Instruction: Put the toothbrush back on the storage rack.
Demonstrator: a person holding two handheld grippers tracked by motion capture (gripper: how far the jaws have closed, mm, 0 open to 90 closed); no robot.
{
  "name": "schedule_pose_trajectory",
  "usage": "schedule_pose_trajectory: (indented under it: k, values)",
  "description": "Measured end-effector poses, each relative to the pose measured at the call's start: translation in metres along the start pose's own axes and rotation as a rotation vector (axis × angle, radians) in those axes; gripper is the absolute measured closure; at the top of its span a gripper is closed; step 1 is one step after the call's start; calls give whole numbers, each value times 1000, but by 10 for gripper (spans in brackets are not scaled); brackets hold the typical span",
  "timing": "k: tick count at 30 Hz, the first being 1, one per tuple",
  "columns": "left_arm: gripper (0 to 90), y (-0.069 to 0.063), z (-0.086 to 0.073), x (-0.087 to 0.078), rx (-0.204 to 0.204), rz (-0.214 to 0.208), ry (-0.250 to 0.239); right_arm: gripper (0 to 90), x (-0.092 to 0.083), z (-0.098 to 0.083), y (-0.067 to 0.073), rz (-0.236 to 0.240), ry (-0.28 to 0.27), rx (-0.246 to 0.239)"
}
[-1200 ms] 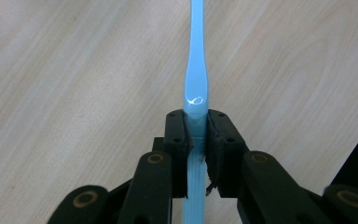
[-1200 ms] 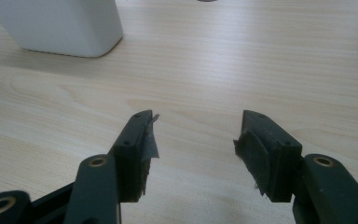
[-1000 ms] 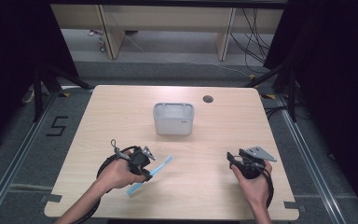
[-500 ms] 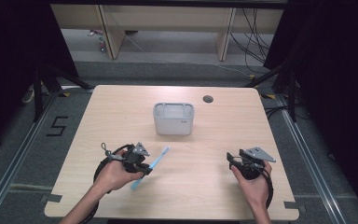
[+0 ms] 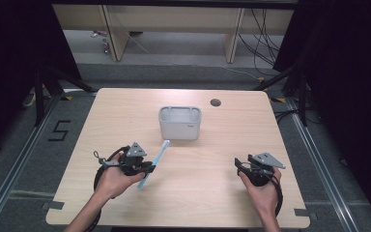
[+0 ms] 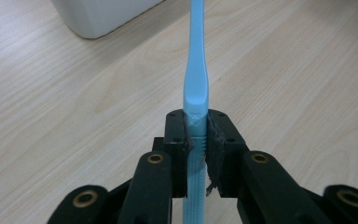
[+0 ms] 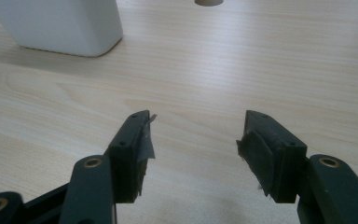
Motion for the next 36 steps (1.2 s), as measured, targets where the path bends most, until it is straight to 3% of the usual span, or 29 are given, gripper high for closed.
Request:
schedule_pose_trajectory:
  k: [9, 20, 22, 23, 30, 36]
  values:
    - [785, 8, 10, -4, -16, 40, -87, 417, 0, 2, 0, 2, -14, 1]
    - [785, 16, 17, -6, -29, 55, -138, 405, 0, 2, 0, 0, -22, 2]
    - [785, 17, 22, -7, -49, 71, -176, 399, 2, 1, 2, 18, -17, 13]
    - [785, 19, 22, -9, -32, 70, -170, 397, 1, 0, 1, 8, -16, 12]
    - [785, 21, 31, -11, -48, 83, -245, 392, 1, 1, 0, 0, -22, 6]
    - [785, 25, 37, -13, -50, 103, -279, 391, 1, 1, 1, 4, -22, 10]
Point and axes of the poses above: each handheld gripper's, and its own axes: x roughly forward along the jaws, z roughly out of its top, y roughly to its left, the point moved 10 cm from there along x, roughly forward along the jaws, and after that the axes turned 10 degrees about x, right-handed, at the moved point
